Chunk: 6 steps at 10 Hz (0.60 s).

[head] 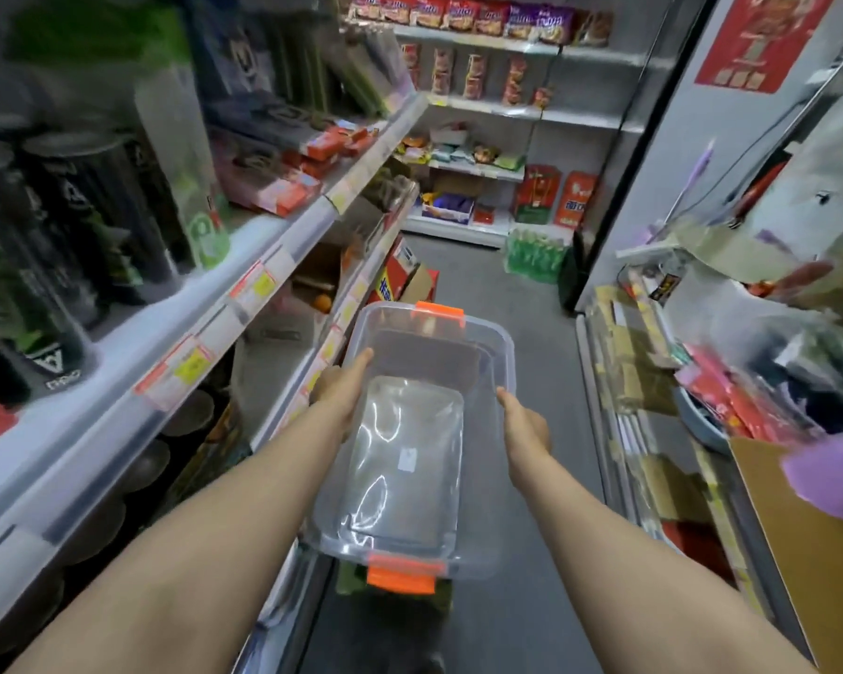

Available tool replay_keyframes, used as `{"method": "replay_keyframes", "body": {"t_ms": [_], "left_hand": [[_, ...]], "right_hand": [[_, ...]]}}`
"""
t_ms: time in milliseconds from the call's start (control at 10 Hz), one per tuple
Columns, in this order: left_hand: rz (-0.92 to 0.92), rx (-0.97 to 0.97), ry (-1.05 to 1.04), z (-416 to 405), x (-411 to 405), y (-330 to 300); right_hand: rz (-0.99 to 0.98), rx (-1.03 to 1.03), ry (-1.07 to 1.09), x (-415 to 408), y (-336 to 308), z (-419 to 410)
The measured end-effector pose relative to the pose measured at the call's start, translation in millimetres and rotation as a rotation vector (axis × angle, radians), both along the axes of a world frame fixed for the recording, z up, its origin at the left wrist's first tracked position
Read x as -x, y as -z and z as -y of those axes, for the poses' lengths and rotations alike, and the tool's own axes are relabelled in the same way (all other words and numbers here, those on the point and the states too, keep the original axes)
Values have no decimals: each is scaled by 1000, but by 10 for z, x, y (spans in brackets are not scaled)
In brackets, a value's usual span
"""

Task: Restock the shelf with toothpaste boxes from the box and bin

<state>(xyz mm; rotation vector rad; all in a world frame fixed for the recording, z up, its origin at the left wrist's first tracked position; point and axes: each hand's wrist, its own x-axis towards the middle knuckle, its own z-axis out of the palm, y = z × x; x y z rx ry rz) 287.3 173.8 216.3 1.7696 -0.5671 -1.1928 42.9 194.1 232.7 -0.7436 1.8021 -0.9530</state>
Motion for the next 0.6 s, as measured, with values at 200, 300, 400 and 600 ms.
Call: {"method": "replay_keyframes", "body": {"t_ms": [200, 300, 400, 600], "left_hand": [[41, -100, -79, 899, -271, 618], [53, -86, -59, 865, -117, 223], [24, -96, -60, 1038, -142, 369], [5, -116, -52, 1264, -284, 904]], "right_hand": [[38, -73, -91, -160, 293, 903], [29, -105, -126, -205, 478, 1184], [44, -134, -135, -218, 670, 1362], [67, -161, -151, -236, 943, 1513]]}}
